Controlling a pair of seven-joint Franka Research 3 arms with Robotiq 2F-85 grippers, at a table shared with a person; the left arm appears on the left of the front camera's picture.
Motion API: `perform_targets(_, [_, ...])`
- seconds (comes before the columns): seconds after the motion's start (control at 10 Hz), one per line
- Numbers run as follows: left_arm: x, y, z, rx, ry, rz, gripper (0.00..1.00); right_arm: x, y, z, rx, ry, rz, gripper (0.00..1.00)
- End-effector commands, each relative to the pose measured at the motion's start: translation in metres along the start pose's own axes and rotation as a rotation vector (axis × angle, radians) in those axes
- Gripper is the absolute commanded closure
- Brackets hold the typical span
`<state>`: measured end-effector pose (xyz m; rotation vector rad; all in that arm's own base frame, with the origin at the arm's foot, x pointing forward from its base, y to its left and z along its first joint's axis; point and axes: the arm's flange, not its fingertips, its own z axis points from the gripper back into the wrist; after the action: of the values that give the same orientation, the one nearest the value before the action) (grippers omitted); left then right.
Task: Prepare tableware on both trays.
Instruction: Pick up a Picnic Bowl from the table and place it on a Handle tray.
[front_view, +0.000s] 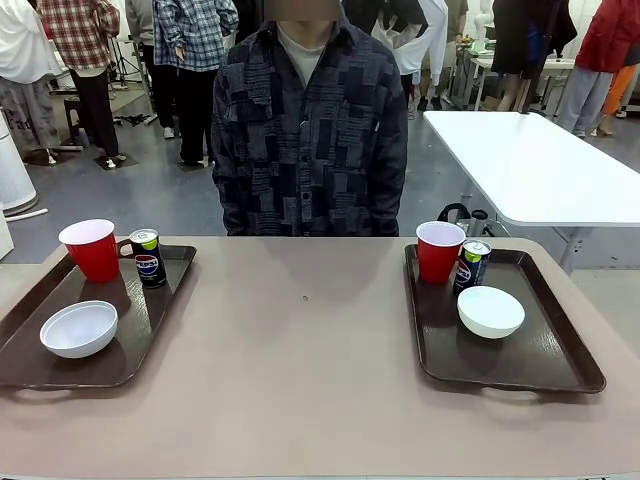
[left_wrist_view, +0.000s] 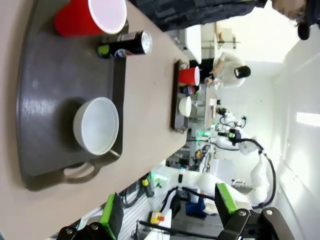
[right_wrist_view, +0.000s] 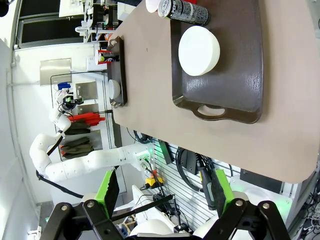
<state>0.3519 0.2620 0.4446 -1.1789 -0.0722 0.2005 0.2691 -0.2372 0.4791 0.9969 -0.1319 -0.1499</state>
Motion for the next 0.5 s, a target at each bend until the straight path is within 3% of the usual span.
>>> perform_targets(0.0, [0.0003,-0.0069,0.0019,0.111,0.09,0.019,0.03,-0.0024,-0.0001,-0.0019,0.009,0.0,0.006,0.04])
perform_targets(0.1, [0.0,0.0,0.0,0.0,0.0,0.0,0.03,-0.0024,-0.0001,-0.0019,0.009,0.0,0.006,0.04])
perform_targets(0.4, [0.0,0.0,0.0,0.0,0.0,0.0,0.03,-0.0024,-0.0001,-0.0019,0.009,0.0,0.006,0.04])
